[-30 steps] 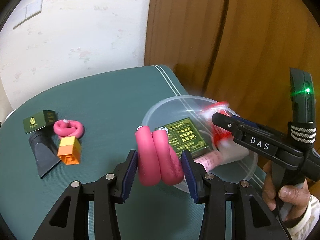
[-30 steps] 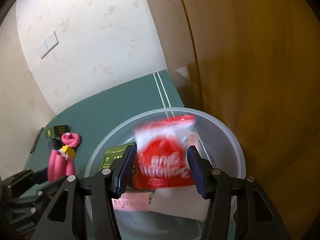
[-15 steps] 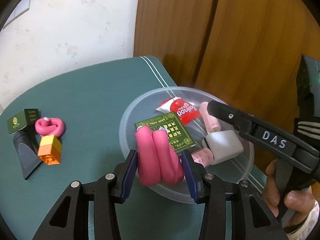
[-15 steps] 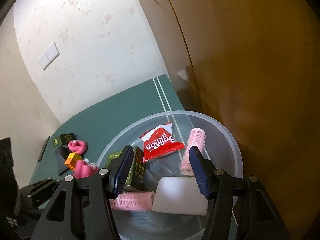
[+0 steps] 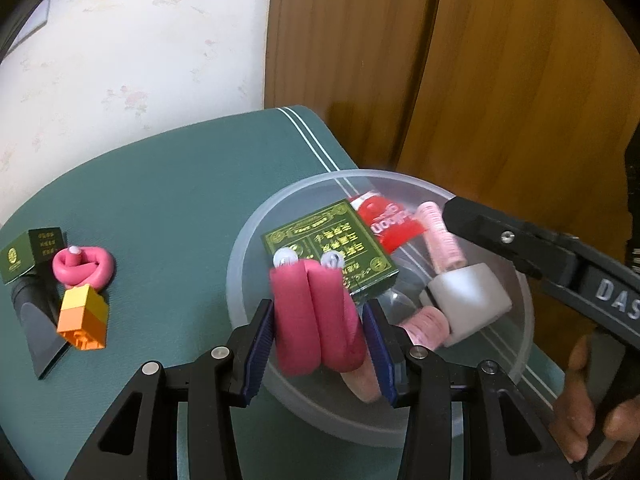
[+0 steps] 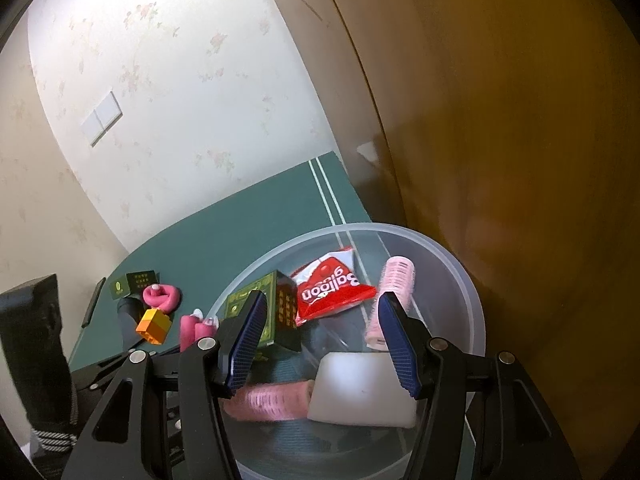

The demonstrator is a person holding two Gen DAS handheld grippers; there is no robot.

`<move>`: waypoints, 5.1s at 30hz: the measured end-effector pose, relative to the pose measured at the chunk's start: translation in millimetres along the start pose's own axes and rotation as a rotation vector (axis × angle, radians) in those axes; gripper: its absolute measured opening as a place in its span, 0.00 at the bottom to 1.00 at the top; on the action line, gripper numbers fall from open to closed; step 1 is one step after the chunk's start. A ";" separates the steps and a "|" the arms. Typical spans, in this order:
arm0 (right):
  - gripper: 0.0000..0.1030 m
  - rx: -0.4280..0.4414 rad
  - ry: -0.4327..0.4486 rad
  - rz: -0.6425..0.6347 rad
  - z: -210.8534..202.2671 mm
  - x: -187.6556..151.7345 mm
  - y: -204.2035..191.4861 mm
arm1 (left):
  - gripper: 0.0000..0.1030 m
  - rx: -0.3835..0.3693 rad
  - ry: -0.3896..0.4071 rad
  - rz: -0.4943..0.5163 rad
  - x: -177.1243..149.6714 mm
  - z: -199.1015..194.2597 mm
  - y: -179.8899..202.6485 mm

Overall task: Organize objects
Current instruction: 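Release the red packet into the bowl with the right tool while the left tool releases the curler, then withdraw both open tools from the bowl, then move the right tool to the orange-and-yellow block and close on it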

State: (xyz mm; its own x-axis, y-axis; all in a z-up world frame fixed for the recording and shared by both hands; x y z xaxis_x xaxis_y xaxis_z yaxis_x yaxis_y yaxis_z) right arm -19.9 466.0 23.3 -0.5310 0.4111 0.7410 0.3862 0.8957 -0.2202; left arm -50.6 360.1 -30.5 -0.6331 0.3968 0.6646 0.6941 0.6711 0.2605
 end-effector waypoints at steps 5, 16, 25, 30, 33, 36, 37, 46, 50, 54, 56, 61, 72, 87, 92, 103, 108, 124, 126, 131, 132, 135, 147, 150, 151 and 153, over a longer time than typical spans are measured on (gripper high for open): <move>0.58 0.001 0.000 0.009 0.0 0.8 2.9 | 0.46 -0.031 -0.016 0.004 3.4 9.6 3.1; 0.58 -0.008 0.001 0.007 2.9 1.4 6.1 | 0.56 -0.077 0.008 -0.025 0.7 -4.8 9.1; 0.58 -0.018 -0.001 -0.021 5.2 -2.5 1.8 | 0.64 -0.017 0.053 0.014 9.0 -30.1 0.6; 0.58 -0.019 -0.001 -0.026 5.1 -3.7 1.9 | 0.64 0.020 0.059 0.009 2.9 -38.1 -8.4; 0.58 -0.018 -0.002 -0.026 5.3 -3.8 1.7 | 0.68 0.018 0.062 -0.013 -2.6 -39.0 -14.0; 0.58 -0.018 -0.003 -0.032 5.6 -4.6 0.6 | 0.70 0.019 0.065 -0.015 -4.2 -38.7 -15.6; 0.58 -0.019 -0.003 -0.035 5.8 -5.1 0.2 | 0.71 0.018 0.064 -0.014 -4.5 -37.5 -15.5; 0.58 -0.024 -0.007 -0.045 7.6 -7.6 -1.1 | 0.76 0.059 0.008 -0.052 -23.8 -30.8 -30.8; 0.58 -0.025 -0.006 -0.050 7.5 -8.2 -1.9 | 0.76 0.057 0.025 -0.059 -24.7 -40.5 -29.6; 0.58 -0.029 -0.006 -0.057 8.9 -9.0 -3.2 | 0.76 0.045 0.031 -0.046 -21.2 -40.1 -26.8; 0.58 -0.032 -0.006 -0.064 9.6 -10.0 -4.1 | 0.78 0.048 0.029 -0.046 -17.0 -36.0 -28.0; 0.58 -0.055 0.008 -0.090 9.8 -11.6 -6.5 | 0.86 0.060 0.048 -0.066 -16.1 -42.7 -35.8; 0.58 -0.099 0.022 -0.123 11.9 -14.8 -8.3 | 0.98 0.109 0.078 -0.127 -22.1 -64.6 -61.1; 0.58 -0.175 0.044 -0.141 7.9 -16.6 -9.7 | 0.99 0.229 0.119 -0.171 -36.0 -98.0 -103.6; 0.58 -0.166 0.045 -0.170 4.4 -21.1 -24.6 | 0.99 0.244 0.124 -0.204 -41.9 -105.7 -119.9; 0.58 -0.109 0.046 -0.226 -1.8 -26.3 -71.5 | 0.99 0.270 0.149 -0.265 -53.9 -127.2 -151.0; 0.58 -0.060 0.047 -0.270 -4.1 -26.2 -104.4 | 0.99 0.279 0.159 -0.278 -57.8 -136.6 -160.3; 0.58 0.102 -0.089 -0.367 28.2 -55.8 -196.3 | 0.99 0.349 0.183 -0.337 -70.9 -163.7 -195.8; 0.58 0.111 -0.101 -0.384 31.5 -61.1 -206.5 | 0.99 0.363 0.184 -0.340 -71.8 -165.9 -199.6; 0.58 0.130 -0.120 -0.440 40.7 -72.6 -232.3 | 0.99 0.376 0.183 -0.357 -74.7 -169.0 -206.1; 0.58 0.133 -0.125 -0.444 42.5 -74.3 -235.0 | 0.99 0.378 0.184 -0.361 -75.0 -170.2 -207.8; 0.58 0.145 -0.145 -0.449 48.7 -78.4 -242.7 | 0.99 0.385 0.185 -0.373 -77.1 -171.7 -211.1; 0.58 0.143 -0.186 -0.469 69.5 -88.0 -262.0 | 0.99 0.406 0.173 -0.419 -83.1 -170.7 -223.3; 0.58 0.137 -0.197 -0.475 75.5 -90.4 -265.3 | 0.99 0.409 0.175 -0.430 -83.9 -171.9 -226.2; 0.58 0.135 -0.199 -0.475 77.4 -90.4 -265.8 | 0.99 0.410 0.175 -0.432 -84.2 -172.1 -226.8; 0.57 0.132 -0.204 -0.475 81.4 -90.5 -267.6 | 0.99 0.410 0.174 -0.438 -84.9 -172.0 -228.0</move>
State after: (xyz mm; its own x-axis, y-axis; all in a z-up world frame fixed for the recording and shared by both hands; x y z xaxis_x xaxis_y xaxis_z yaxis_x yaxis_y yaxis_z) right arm -136.6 202.9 -36.5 -0.7652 -0.0320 0.6430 -0.0237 0.9995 0.0216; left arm -96.1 65.6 -25.8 -0.7400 -0.0539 0.6704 0.1734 0.9478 0.2676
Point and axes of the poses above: each gripper's, at about its wrist camera, not at the fingertips, and z roughly the way its jaws point, y to its right, x to its top, the point moved 8 cm from there along z, roughly the way its jaws point, and after that the axes turned 12 degrees about -x, right-handed, at the moved point
